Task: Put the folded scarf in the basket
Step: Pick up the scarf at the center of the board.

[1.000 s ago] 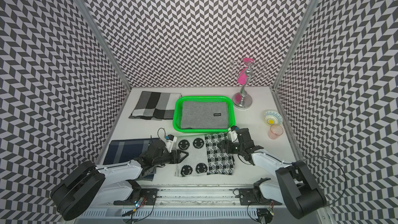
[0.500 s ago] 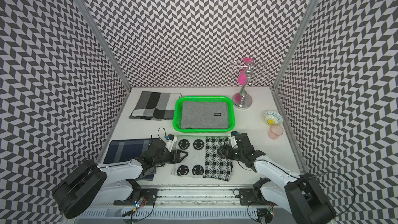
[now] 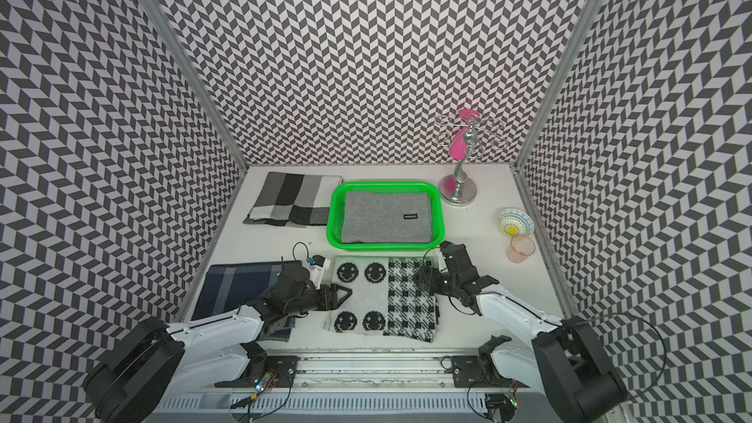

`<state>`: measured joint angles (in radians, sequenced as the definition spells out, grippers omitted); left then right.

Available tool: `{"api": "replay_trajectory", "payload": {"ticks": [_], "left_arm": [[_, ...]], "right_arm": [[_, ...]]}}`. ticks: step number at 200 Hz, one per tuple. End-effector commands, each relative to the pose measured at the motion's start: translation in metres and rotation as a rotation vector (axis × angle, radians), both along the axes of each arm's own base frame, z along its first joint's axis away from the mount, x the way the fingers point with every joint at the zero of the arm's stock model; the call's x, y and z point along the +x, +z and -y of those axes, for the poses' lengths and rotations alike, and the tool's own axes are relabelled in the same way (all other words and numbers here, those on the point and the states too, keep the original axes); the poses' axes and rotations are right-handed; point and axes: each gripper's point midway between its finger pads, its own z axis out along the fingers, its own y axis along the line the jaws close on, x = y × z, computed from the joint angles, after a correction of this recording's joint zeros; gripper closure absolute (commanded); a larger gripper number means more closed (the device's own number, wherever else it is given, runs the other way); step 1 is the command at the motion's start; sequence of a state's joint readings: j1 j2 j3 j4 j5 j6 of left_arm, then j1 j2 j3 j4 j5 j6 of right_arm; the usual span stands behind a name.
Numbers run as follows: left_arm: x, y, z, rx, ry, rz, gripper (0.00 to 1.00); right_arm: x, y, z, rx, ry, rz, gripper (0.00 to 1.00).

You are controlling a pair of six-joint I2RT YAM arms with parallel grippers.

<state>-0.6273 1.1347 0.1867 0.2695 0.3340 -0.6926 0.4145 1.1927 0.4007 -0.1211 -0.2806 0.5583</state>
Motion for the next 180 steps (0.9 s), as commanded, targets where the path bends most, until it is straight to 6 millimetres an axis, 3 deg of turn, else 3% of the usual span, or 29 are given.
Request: {"api": "replay_trajectory", "payload": {"ticks": [1,32,79,125,153,155,167,180], "left_arm": [[-0.010,-0.016,-0.005,0.019,-0.011,-0.042,0.33],[-0.009,-0.014,-0.003,0.012,-0.012,-0.037,0.33],[-0.011,-0.011,0.002,-0.033,-0.022,-0.044,0.37],[-0.013,-0.008,0.013,-0.068,-0.044,-0.034,0.42],[-0.016,-0.005,0.022,-0.076,-0.064,-0.020,0.63],[-0.016,-0.005,0.023,-0.078,-0.067,-0.018,0.66],[-0.017,-0.004,0.026,-0.083,-0.074,-0.014,0.76],[-0.018,-0.002,0.029,-0.086,-0.085,-0.012,0.87]], "right_arm": [[-0.030,-0.031,0.007,-0.034,0.020,-0.128,0.16],[-0.038,-0.032,0.002,-0.105,0.046,-0.137,0.16],[-0.060,-0.043,-0.020,0.049,0.128,-0.192,0.21],[-0.057,-0.033,-0.033,0.127,0.170,-0.141,0.33],[-0.052,-0.028,-0.037,0.153,0.180,-0.091,0.37],[-0.054,-0.026,-0.039,0.167,0.195,-0.093,0.43],[-0.053,-0.021,-0.045,0.201,0.218,-0.068,0.51],[-0.051,-0.015,-0.049,0.228,0.229,-0.041,0.71]]}}
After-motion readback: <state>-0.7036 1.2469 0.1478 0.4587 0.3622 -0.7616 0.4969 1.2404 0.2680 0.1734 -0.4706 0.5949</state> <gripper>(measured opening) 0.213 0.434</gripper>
